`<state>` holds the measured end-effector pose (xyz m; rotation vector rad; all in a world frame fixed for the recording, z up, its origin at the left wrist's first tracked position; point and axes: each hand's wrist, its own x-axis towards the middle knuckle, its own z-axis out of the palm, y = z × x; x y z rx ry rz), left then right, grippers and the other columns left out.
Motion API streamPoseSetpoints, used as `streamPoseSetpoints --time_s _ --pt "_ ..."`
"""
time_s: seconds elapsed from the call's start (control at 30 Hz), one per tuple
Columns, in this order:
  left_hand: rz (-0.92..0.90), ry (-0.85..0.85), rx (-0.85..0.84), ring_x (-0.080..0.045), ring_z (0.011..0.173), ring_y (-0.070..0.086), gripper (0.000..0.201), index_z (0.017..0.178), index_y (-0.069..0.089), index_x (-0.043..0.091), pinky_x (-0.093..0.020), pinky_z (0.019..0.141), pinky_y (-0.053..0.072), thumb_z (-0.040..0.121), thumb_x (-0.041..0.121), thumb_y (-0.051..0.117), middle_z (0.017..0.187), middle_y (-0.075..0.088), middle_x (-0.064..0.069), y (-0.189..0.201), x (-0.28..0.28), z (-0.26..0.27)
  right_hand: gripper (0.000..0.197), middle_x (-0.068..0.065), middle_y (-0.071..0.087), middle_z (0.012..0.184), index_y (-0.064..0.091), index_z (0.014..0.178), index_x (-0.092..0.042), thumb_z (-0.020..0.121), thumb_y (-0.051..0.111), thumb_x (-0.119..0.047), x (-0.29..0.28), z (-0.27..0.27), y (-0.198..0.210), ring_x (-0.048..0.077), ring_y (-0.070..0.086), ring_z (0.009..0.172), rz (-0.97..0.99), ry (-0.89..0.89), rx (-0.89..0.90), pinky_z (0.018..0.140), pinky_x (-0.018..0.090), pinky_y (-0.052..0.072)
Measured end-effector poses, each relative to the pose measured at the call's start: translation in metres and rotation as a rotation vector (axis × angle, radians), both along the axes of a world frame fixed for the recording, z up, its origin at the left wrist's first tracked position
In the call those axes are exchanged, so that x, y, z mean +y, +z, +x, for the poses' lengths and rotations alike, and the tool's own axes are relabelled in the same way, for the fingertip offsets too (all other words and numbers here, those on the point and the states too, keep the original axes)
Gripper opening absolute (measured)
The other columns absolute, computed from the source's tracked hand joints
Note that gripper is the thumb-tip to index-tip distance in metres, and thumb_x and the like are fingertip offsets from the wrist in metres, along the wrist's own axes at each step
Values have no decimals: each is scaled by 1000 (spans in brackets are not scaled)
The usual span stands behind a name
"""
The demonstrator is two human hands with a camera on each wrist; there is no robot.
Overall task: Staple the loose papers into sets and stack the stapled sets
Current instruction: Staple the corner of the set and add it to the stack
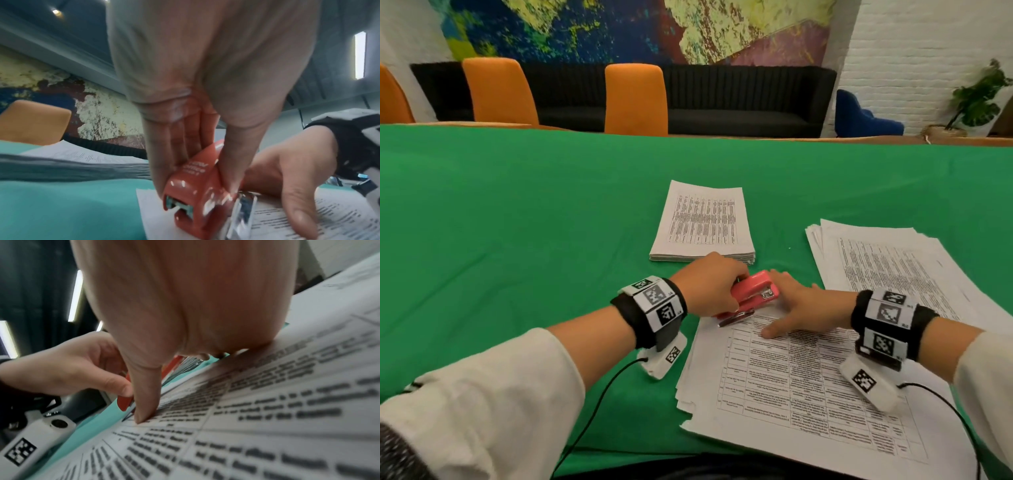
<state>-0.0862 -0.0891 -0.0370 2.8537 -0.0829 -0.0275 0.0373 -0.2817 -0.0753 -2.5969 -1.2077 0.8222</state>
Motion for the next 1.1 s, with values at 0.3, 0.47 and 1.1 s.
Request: streamPoseSetpoints --time_s 0.3,0.47,1.1 --pt "109 -123 -8 -18 87 60 34 123 67 22 -29 70 41 90 24 73 103 71 1 -1 -5 13 134 -4 9 174 -17 161 -39 75 82 -63 -11 3 -7 17 -7 160 119 -24 110 122 60 -17" --pt "220 -297 106 -19 83 60 38 123 70 30 -35 73 51 86 20 69 99 72 5 0 -10 16 138 -5 -2 175 -13 162 -43 69 87 -63 -12 5 -11 19 -4 160 146 -24 98 122 55 -18" --pt "109 -257 144 -15 87 63 40 124 70 31 -34 78 53 85 24 74 103 73 8 -2 10 14 115 -5 -16 173 5 159 -57 75 83 -63 -10 4 -10 18 -24 157 108 20 111 121 62 -20"
